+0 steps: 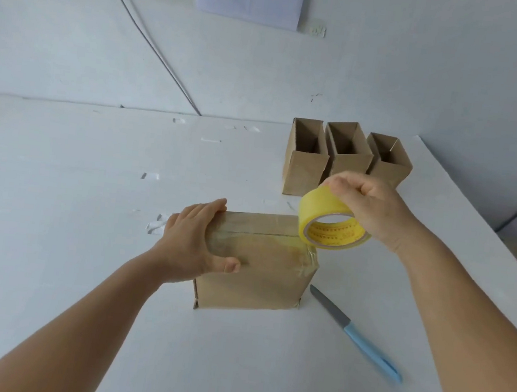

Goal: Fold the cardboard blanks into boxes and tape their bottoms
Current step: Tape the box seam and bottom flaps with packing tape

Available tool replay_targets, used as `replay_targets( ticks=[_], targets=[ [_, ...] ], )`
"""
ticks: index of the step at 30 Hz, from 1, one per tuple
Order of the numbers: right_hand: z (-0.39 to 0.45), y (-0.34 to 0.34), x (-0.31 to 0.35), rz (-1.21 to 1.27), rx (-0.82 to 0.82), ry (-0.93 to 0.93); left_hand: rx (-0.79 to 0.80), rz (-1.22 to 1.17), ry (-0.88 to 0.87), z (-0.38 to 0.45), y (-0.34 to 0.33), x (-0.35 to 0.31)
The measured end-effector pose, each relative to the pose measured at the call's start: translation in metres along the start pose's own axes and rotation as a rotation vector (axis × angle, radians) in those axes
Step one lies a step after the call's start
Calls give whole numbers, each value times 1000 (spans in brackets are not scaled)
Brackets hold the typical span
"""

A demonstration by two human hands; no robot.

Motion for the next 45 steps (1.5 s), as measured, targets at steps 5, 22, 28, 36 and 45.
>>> replay_targets(
  ticks=[5,22,28,36,45],
  targets=[
    [0,8,-12,-207,-19,-120,-6,-3,1,-1,0,2],
    [-5,-17,-70,-183,53,-273,9,17,6,0,-1,2],
    [-5,-27,-79,-135,57,-265,159,370,29,4,-1,-9],
    [-2,-31,-77,-147,72,-247,349,634,-36,31,-27,-54],
    [1,-44,-65,-217,115,-188,354,661,-190,63,-66,-126]
  ],
)
Point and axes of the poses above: each hand's wrist, its own z-axis towards the middle knuckle, its own y-axis out of the back of the hand, x = y × z, the point moved 4 cm from there along z, towards the middle knuckle, and after that the axes turned 7 degrees about x, right-handed, at the moved point
